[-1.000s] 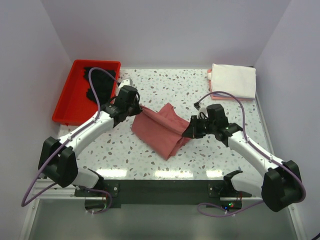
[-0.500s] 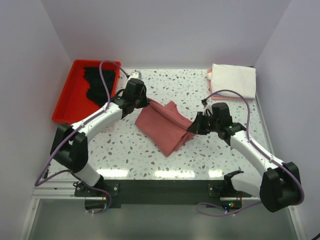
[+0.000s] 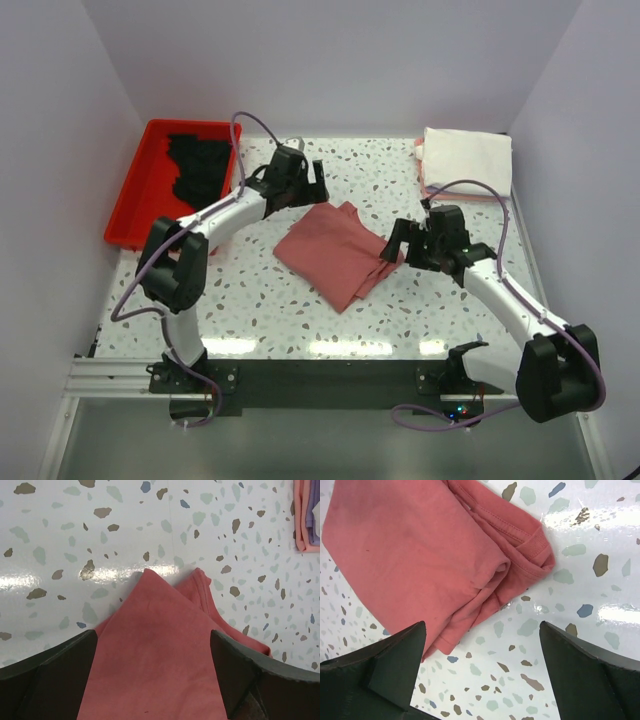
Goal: Fold and stack the t-shirts
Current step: Fold the tshirt, then neatly place the folded tshirt to the corner
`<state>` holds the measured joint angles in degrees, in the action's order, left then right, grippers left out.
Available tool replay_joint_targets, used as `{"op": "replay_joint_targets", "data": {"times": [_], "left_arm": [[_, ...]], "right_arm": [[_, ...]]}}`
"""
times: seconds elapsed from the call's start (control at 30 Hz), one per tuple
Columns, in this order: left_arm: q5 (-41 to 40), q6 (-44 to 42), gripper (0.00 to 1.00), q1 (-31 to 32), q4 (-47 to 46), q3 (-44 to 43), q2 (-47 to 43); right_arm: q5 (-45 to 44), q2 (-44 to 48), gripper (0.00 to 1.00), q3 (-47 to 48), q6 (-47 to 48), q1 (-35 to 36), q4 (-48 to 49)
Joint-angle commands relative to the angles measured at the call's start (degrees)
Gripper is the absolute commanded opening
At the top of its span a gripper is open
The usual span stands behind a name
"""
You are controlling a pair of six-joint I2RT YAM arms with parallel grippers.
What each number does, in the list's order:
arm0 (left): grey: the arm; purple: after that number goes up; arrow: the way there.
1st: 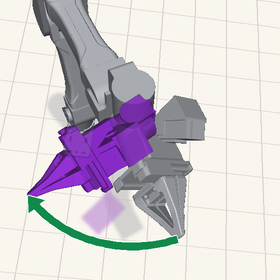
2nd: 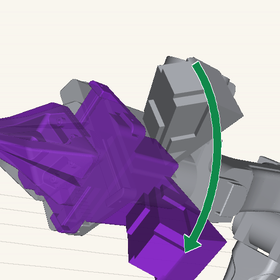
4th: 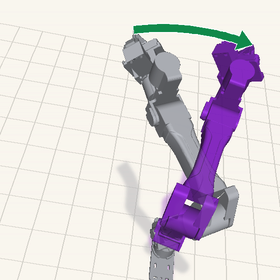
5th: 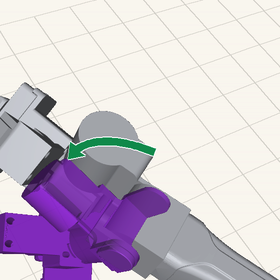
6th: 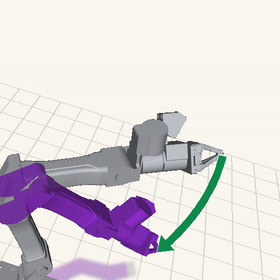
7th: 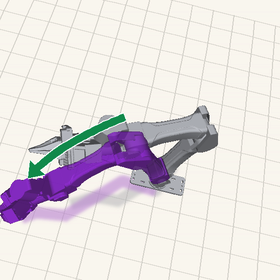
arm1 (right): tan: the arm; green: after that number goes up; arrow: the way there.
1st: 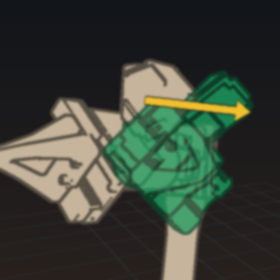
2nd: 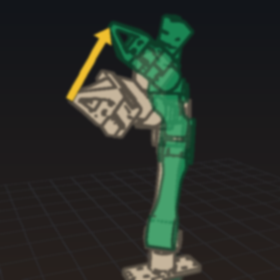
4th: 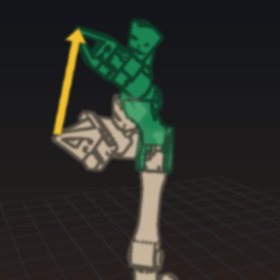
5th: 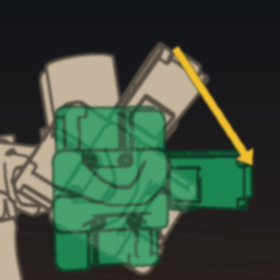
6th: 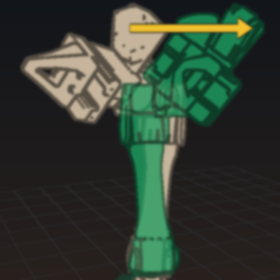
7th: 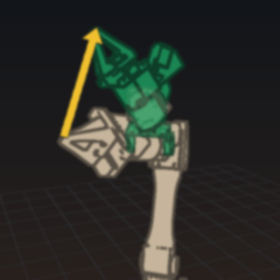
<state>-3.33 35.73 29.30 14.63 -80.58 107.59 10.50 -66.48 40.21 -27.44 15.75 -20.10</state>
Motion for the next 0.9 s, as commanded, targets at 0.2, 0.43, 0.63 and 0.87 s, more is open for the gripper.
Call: {"op": "replay_joint_targets", "data": {"times": [0.2,0.43,0.63,0.87], "left_arm": [[-4.21,-3.12,1.00,-0.30,-2.41,8.74,-16.43],[-13.71,-0.39,1.00,-0.38,-0.83,19.04,-31.20],[-15.56,0.57,1.00,-0.38,0.22,22.83,-36.48],[-16.35,1.36,1.00,-0.38,1.89,24.15,-36.84]], "right_arm": [[2.06,0.82,0.99,3.48,-2.53,-0.10,-4.61],[1.37,-0.31,0.99,-1.00,-6.57,1.39,-1.52],[-2.59,-3.21,0.99,-1.80,-8.50,2.97,3.12],[-9.35,-10.68,0.97,0.22,-12.54,6.92,6.21]]}}
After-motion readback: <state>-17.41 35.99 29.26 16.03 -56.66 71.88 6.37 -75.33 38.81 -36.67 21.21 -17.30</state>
